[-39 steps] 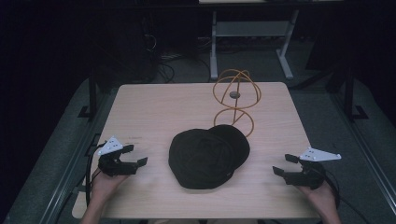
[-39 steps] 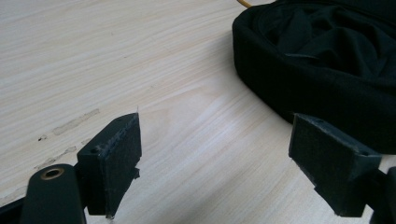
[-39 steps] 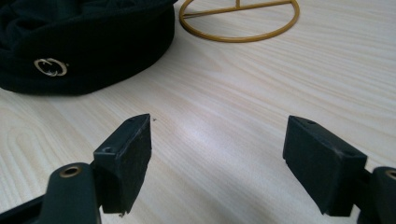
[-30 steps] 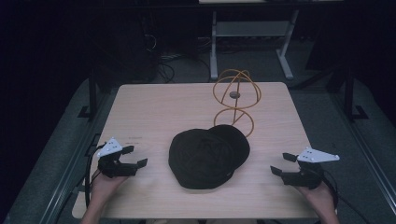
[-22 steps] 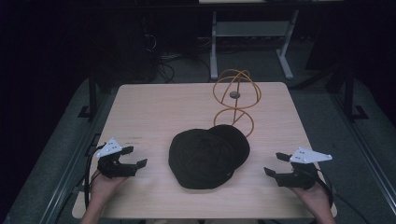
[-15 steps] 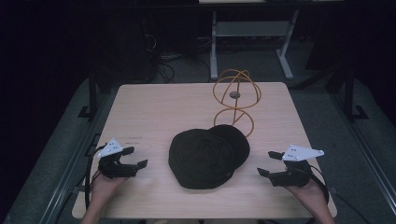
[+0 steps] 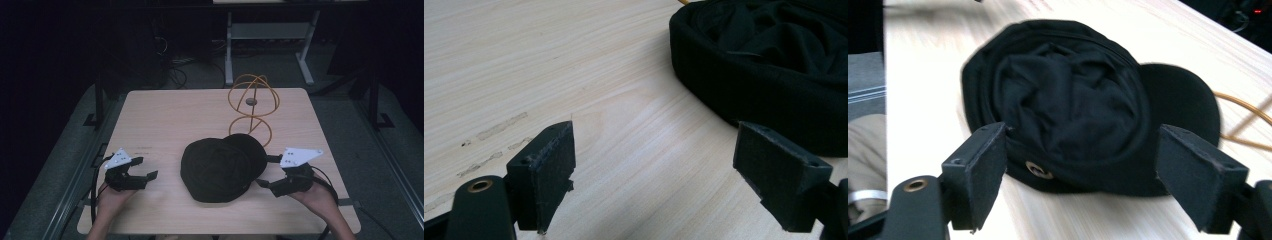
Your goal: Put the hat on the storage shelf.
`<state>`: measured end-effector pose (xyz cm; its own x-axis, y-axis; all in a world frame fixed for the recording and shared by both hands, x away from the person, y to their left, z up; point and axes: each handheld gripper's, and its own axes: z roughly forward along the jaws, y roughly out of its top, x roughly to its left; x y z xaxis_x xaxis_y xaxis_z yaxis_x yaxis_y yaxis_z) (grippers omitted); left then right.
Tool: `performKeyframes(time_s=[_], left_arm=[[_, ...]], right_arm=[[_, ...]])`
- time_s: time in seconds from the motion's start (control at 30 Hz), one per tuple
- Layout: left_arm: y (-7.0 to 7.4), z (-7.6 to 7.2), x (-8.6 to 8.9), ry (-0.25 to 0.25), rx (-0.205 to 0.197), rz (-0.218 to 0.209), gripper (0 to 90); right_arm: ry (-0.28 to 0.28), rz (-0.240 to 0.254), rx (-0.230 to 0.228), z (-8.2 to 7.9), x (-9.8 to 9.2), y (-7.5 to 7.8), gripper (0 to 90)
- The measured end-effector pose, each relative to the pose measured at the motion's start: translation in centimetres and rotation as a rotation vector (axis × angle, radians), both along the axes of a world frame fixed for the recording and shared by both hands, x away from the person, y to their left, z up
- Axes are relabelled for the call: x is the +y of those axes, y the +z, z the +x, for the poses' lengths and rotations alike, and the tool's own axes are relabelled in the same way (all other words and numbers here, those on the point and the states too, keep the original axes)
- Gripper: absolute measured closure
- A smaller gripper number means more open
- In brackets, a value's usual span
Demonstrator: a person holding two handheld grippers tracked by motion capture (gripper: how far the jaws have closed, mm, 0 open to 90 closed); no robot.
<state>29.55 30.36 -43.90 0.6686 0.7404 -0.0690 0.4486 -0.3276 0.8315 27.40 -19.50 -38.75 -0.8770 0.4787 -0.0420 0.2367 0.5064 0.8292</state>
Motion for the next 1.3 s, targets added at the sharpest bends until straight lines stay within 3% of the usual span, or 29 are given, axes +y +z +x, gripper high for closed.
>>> performKeyframes(time_s=[0.23, 0.5, 0.8, 1.3], left_arm=[[-0.1, -0.1, -0.4, -0.008, 0.0, 0.019, 16.7], [-0.1, -0.1, -0.4, -0.009, -0.004, 0.026, 16.7], [-0.1, -0.1, -0.5, -0.018, 0.0, 0.029, 16.8], [-0.1, -0.1, -0.5, -0.018, 0.003, 0.023, 16.8]], right_arm=[[0.063, -0.05, 0.069, 0.8, 2.7, 1.3, 21.8], [0.126, -0.104, 0.118, 1.2, 6.0, 1.5, 20.5], [0.175, -0.151, 0.137, 1.2, 8.7, 1.0, 14.4], [0.24, -0.239, 0.153, 1.6, 12.1, -1.0, 18.1]])
